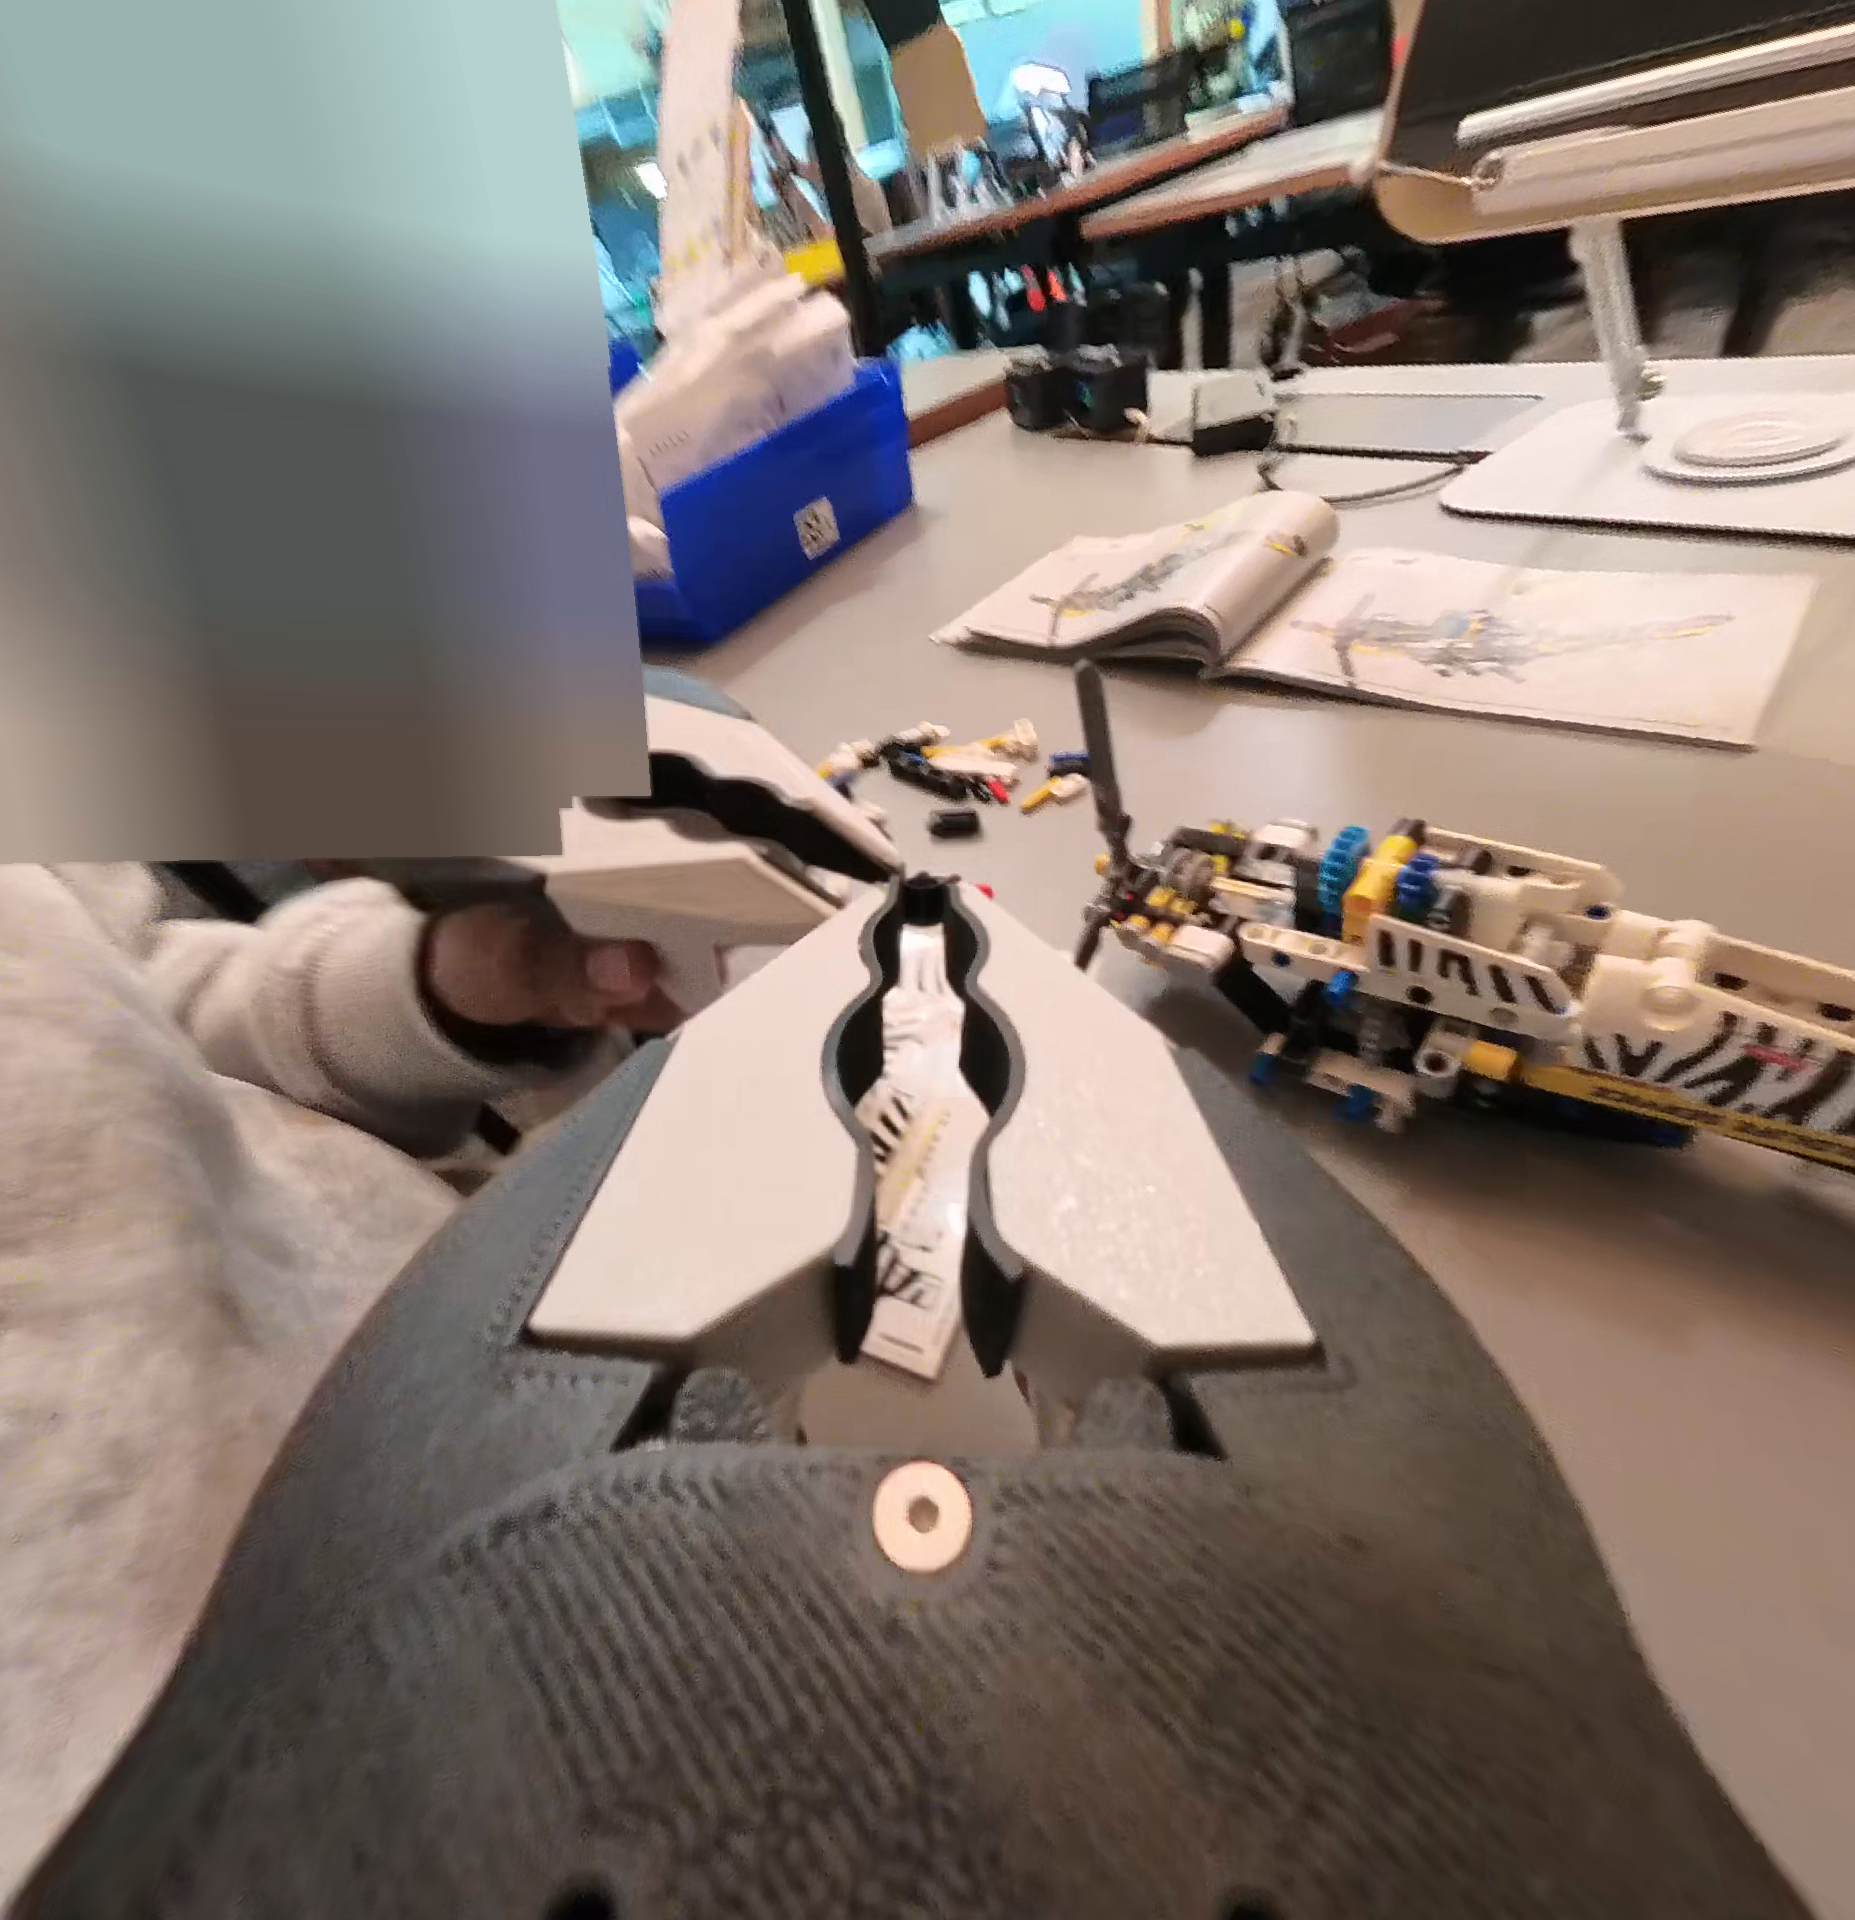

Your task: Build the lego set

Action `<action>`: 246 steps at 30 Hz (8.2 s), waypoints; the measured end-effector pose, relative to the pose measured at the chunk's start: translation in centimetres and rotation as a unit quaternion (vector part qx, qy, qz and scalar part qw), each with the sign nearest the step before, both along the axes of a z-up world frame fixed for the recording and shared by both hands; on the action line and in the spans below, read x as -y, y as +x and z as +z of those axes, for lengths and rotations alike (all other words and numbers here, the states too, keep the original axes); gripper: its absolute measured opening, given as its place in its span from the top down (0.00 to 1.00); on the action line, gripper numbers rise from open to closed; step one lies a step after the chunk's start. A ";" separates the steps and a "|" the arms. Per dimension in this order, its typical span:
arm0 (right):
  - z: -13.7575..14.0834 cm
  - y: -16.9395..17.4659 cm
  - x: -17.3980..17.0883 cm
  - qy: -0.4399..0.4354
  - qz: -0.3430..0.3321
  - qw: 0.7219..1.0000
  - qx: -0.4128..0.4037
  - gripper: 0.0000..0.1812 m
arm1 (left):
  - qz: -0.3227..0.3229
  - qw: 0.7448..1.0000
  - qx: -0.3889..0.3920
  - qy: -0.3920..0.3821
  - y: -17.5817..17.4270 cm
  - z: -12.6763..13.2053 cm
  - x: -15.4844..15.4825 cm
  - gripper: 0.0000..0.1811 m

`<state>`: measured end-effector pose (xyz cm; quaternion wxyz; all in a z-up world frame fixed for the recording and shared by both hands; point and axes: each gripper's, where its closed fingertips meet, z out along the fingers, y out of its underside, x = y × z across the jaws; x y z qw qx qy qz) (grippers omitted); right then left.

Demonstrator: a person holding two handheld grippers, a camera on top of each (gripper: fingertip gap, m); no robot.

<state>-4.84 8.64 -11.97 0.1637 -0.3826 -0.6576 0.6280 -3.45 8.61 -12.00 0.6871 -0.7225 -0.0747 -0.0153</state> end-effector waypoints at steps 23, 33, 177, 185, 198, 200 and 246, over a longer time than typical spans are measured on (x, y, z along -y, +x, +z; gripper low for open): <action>2.0 2.8 2.8 -0.369 0.198 0.889 0.183 0.98 | -0.067 0.990 -0.108 0.063 2.4 1.8 1.9 0.96; 0.6 2.2 1.7 -0.271 0.130 0.936 0.182 0.89 | -0.040 0.981 -0.187 0.014 2.0 0.6 1.8 0.97; -5.8 -5.5 -7.8 0.423 -0.048 0.873 0.238 0.97 | -0.015 0.950 0.130 -0.283 -6.5 -9.6 -3.5 0.55; -5.7 -5.4 -7.8 0.426 -0.045 0.872 0.236 0.97 | -0.014 0.950 0.130 -0.283 -6.5 -9.6 -3.5 0.55; -5.7 -5.5 -7.8 0.430 -0.046 0.872 0.231 0.97 | -0.014 0.950 0.130 -0.283 -6.5 -9.6 -3.5 0.56; -5.8 -5.4 -7.9 0.431 -0.047 0.871 0.233 0.97 | -0.014 0.950 0.130 -0.282 -6.5 -9.5 -3.5 0.56; -5.8 -6.4 -9.1 0.422 -0.069 0.881 0.202 0.74 | -0.015 0.950 0.133 -0.282 -6.3 -9.5 -3.4 0.56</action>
